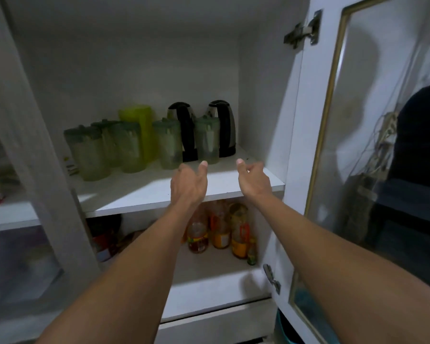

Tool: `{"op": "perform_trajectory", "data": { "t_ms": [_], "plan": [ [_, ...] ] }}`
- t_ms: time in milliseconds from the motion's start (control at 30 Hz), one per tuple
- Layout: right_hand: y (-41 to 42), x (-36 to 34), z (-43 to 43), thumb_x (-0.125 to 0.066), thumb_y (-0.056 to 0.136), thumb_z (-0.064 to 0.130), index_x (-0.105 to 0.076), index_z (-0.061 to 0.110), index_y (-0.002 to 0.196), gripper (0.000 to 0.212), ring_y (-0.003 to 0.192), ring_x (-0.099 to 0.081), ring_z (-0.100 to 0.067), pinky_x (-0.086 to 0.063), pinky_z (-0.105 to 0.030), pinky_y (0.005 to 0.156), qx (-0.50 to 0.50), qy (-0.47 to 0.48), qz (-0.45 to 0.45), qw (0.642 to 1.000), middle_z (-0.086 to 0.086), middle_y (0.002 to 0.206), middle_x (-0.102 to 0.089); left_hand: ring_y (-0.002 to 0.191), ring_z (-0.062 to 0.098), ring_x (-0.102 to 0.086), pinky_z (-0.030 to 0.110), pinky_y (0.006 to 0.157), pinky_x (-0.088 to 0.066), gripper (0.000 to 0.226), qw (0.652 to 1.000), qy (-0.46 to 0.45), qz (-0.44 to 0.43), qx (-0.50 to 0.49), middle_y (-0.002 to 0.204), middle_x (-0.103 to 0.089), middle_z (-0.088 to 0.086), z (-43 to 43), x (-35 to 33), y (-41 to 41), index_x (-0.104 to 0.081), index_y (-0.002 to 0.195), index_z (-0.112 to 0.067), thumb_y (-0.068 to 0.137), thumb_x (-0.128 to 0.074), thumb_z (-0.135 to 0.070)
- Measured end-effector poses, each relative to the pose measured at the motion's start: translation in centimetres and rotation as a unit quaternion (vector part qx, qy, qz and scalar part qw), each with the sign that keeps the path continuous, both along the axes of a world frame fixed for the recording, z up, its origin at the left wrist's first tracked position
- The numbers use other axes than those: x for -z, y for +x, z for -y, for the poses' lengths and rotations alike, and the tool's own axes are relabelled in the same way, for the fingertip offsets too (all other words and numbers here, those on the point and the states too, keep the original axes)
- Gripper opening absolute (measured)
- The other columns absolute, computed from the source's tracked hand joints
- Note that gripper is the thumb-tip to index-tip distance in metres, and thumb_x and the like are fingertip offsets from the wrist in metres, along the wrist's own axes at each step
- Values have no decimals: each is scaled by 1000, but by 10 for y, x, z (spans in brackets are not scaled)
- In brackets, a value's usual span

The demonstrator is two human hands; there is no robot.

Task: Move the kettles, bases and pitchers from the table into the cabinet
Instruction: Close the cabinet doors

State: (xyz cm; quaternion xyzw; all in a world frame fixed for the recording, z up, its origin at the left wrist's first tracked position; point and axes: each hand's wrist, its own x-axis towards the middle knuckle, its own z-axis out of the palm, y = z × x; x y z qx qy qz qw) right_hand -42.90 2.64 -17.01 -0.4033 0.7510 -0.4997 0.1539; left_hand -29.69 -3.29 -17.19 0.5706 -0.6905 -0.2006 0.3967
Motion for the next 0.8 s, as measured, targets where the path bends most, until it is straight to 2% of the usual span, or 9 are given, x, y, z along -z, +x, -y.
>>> {"op": "perform_trajectory", "data": {
  "t_ms": [100,233,300,367,433,467,567,700,800],
  "plan": [
    [3,-7,-36,-32,101,54,-37,10,137,57,124,-54,-35,-43,-44,99,41,-14,-8,999,-15,139,-53,114,46,-58,52,92,-49,75,999,-6,-7,45,127,-58,28,-25,-5,2,-52,128,7,96,-34,-58],
    [13,-8,-99,-33,101,52,-41,8,130,53,112,-56,-31,-40,-36,84,110,-38,-8,993,-15,131,-57,120,37,-55,46,97,-45,66,992,-19,2,123,133,-57,20,-67,-3,7,-53,132,0,98,-36,-55],
    [23,-3,-136,-35,101,51,-44,6,128,52,110,-55,-32,-39,-37,84,154,-37,-16,987,-17,130,-57,124,34,-51,41,99,-42,62,986,-14,0,168,136,-54,18,-90,5,9,-50,135,-2,99,-38,-52],
    [32,6,-176,-35,101,52,-43,6,129,55,117,-56,-37,-44,-41,92,193,-20,-23,981,-19,131,-57,115,34,-56,38,88,-43,59,979,-7,-7,206,128,-59,18,-115,18,9,-56,126,-2,99,-38,-51],
    [36,14,-218,-35,99,53,-43,6,129,56,118,-55,-40,-45,-46,97,233,2,-29,972,-21,131,-57,98,32,-62,35,75,-43,59,970,3,-1,242,113,-66,18,-146,31,3,-63,109,-2,97,-37,-53],
    [37,15,-239,-36,99,54,-43,6,128,57,119,-55,-41,-45,-47,98,250,12,-34,968,-22,131,-56,94,33,-63,36,73,-45,60,967,11,-2,255,109,-67,18,-164,35,0,-65,105,-2,97,-37,-54],
    [32,7,-299,-37,99,53,-45,7,122,52,119,-53,-40,-41,-44,97,310,14,-43,950,-22,128,-57,100,38,-62,40,80,-47,63,952,14,-25,305,112,-67,20,-219,32,-13,-63,110,1,96,-37,-54],
    [15,-14,-368,-38,99,53,-47,12,118,47,113,-58,-37,-45,-44,92,385,-16,-56,921,-15,122,-60,104,29,-60,32,76,-40,48,926,24,-46,374,119,-63,12,-300,13,-32,-57,116,-5,100,-41,-47],
    [-1,-35,-413,-38,100,50,-47,10,121,45,112,-58,-36,-40,-37,81,436,-40,-66,897,-14,122,-61,109,32,-59,38,87,-47,52,908,18,-66,413,121,-60,13,-345,7,-59,-52,123,-7,96,-46,-51]
  ]
}}
